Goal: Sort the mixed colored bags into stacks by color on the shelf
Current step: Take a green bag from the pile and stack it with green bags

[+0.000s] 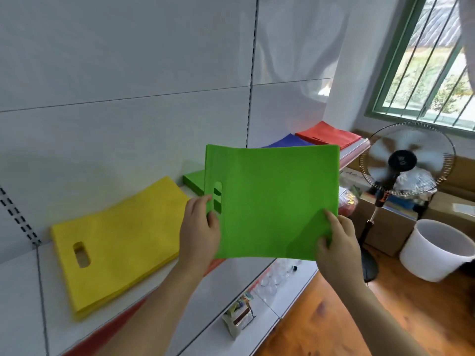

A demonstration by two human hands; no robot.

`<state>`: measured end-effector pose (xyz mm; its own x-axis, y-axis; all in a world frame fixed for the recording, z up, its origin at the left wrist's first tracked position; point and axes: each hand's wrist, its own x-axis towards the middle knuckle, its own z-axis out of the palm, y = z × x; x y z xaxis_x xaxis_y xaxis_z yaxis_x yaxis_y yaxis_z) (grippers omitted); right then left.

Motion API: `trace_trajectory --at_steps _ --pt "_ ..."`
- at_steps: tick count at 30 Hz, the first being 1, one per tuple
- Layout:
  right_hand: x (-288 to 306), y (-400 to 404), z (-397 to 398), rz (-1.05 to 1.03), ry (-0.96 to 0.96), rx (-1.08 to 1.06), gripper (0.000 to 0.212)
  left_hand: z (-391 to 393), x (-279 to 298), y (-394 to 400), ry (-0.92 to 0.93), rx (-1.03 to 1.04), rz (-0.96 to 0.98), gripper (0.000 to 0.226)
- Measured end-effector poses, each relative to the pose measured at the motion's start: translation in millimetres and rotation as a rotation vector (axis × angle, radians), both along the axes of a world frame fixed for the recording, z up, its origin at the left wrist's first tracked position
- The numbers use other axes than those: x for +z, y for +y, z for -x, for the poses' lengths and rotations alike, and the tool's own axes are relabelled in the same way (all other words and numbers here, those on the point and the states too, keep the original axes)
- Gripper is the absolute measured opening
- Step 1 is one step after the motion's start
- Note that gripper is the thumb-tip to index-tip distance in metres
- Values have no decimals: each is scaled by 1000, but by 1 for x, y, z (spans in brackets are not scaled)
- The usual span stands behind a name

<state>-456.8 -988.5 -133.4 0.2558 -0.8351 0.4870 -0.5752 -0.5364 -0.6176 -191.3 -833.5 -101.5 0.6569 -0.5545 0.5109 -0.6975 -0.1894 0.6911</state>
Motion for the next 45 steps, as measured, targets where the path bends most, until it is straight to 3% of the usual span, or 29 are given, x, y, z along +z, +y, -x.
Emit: trace_trajectory --at_steps 11,16,23,28,31,35,40,45 --pt "7 -121 -82 17 22 161 58 -46 -6 -83 28 115 -157 48" --pt "5 -192 -123 -22 -15 286 47 -49 -9 -106 61 285 -166 48" --pt "2 -263 -166 -61 97 545 43 -37 -18 -138 104 565 -327 46" --pt "-4 -287 -185 28 275 679 42 -29 -22 -148 99 669 -558 66" --pt "-11 -295 -193 20 365 696 46 -27 -27 -150 120 697 -653 66" --pt "-19 -297 -199 51 466 676 43 -29 -29 -152 75 706 -745 66" --pt "-19 -298 -202 84 545 646 50 -29 -25 -156 47 700 -825 83" --pt "-19 -296 -199 118 649 615 56 -27 -28 -160 20 706 -849 75"
